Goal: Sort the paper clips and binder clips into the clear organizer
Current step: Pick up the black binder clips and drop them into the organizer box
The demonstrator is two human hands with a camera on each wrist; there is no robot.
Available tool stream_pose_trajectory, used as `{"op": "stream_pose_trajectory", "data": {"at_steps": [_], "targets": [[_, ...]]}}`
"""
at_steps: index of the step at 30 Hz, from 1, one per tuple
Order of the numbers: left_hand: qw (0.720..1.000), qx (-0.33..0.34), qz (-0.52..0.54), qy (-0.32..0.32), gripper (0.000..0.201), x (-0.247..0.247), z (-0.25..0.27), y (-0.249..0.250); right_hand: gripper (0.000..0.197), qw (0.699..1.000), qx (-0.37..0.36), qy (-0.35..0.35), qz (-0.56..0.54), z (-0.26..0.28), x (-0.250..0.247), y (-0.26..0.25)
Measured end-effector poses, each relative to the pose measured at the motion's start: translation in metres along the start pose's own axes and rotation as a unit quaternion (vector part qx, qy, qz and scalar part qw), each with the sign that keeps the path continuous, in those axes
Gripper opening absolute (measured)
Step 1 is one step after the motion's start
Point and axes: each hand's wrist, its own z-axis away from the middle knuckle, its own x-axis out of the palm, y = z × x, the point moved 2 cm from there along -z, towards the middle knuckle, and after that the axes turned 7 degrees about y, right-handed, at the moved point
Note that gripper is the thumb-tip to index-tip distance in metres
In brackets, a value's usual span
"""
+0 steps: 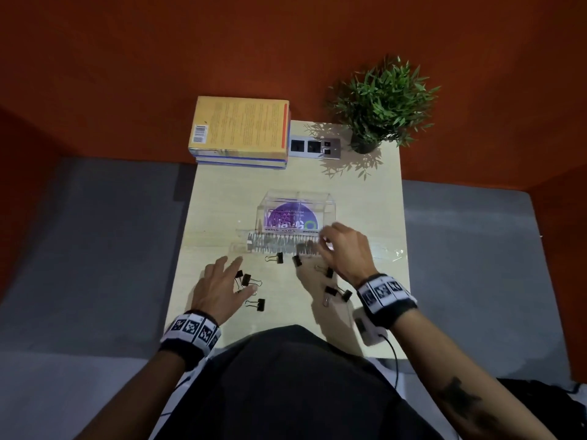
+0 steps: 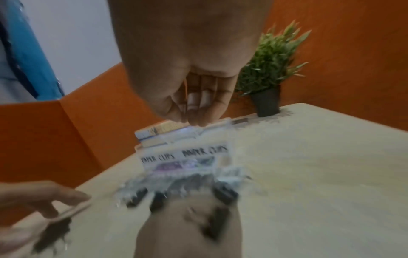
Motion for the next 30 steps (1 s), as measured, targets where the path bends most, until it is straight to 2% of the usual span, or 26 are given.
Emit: {"op": "stream_pose_trajectory", "data": {"at_steps": [3,7,10,15,20,26,30], "targets": [[1.000,-0.005,0.003,-0.027,0.072,0.007,0.003,0.004,0.018,0.997,0.058,-0.039,0.031,0.043,0.005,0.036],[0.998,0.043,0.034,0.000,0.050,0.014,-0.008,0.016,0.062,0.983,0.125,-0.136,0.009,0.078,0.018,0.056],[0.995,0.085,0.052,0.014,0.033,0.015,-0.017,0.032,0.069,0.981,0.113,-0.156,-0.018,0.076,0.028,0.047],[0.992,0.112,0.059,0.003,0.013,0.013,-0.031,0.057,0.060,0.982,0.139,-0.123,-0.031,0.050,0.044,0.027],[0.990,0.123,0.067,0.003,0.015,0.016,-0.034,0.071,0.018,0.984,0.143,-0.089,-0.048,0.032,0.054,0.014],[0.989,0.105,0.104,0.018,0.024,0.007,-0.033,0.071,0.008,0.984,0.137,-0.082,-0.076,0.029,0.059,0.010],[0.982,0.119,0.143,0.041,0.019,-0.016,-0.039,0.088,0.007,0.985,0.139,-0.062,-0.086,0.032,0.057,0.009]]}}
